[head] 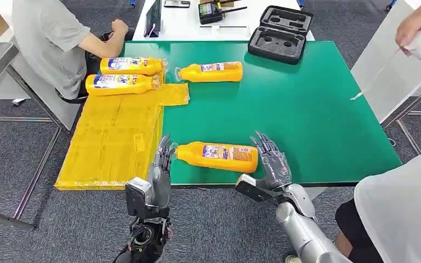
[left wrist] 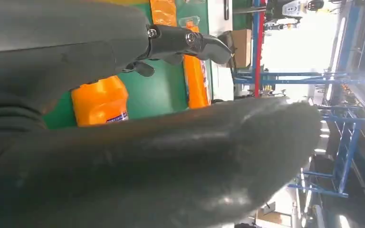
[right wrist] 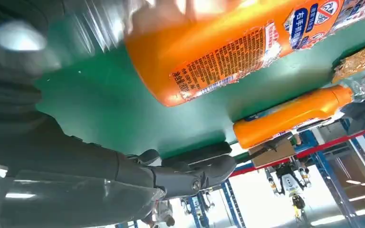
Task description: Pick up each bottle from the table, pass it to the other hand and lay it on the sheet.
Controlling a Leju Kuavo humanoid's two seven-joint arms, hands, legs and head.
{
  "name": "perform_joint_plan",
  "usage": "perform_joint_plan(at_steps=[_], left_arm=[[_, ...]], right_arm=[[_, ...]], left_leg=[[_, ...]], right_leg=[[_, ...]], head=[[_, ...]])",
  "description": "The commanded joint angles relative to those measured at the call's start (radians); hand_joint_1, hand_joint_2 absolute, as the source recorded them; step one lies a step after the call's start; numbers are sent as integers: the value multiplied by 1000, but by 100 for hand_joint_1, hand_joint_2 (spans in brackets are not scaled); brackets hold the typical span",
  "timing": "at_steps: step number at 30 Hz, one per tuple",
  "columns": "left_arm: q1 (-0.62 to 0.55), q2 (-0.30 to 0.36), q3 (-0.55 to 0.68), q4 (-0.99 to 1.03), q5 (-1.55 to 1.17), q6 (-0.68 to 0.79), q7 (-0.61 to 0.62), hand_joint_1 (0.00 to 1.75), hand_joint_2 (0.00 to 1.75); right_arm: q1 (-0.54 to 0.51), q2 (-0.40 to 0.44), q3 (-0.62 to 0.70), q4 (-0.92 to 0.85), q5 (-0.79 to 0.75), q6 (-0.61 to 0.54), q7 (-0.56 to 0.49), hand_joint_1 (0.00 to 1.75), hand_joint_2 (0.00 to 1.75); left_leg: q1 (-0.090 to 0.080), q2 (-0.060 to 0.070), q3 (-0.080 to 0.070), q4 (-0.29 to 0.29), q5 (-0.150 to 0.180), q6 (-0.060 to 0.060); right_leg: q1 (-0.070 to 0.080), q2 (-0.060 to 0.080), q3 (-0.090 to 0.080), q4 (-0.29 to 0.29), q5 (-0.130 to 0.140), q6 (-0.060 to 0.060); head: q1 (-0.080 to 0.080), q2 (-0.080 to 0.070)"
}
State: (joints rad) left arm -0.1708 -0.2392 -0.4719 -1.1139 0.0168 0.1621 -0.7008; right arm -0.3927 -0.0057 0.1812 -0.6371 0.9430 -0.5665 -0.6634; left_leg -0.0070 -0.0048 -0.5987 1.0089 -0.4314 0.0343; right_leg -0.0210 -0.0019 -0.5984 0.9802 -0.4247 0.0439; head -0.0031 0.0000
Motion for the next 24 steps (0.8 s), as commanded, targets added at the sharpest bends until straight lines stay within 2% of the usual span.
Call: perform_joint_plan(at_steps=[1, 8, 14, 24], left_arm=[[-63, 1, -28, 102, -6, 46, 3, 0, 175], [-80, 3, -39, 137, -6, 53, 3, 0, 175], [-92, 7, -48, 157, -2, 42, 3, 0, 175], [-108, -3, -59, 180, 0, 49, 3, 0, 175]], right_arm=[[-46, -6, 47, 33, -26, 48, -12, 0, 175], [-41, 14, 27, 52, -95, 110, -19, 0, 175], [-83, -3, 43, 128, -65, 125, 30, 0, 175], [-137, 15, 63, 175, -48, 155, 46, 0, 175]], left_leg=[[2, 1, 4, 1, -2, -2], [2, 1, 4, 0, -1, -2], [1, 0, 3, 0, -1, -2], [2, 1, 4, 0, -1, -2]], right_leg=[[2, 1, 4, 0, -1, -2], [2, 1, 4, -1, -1, -2], [1, 0, 3, -1, -1, -2], [2, 1, 4, -1, -1, -2]], head=[[0, 0], [0, 0], [0, 0], [0, 0]])
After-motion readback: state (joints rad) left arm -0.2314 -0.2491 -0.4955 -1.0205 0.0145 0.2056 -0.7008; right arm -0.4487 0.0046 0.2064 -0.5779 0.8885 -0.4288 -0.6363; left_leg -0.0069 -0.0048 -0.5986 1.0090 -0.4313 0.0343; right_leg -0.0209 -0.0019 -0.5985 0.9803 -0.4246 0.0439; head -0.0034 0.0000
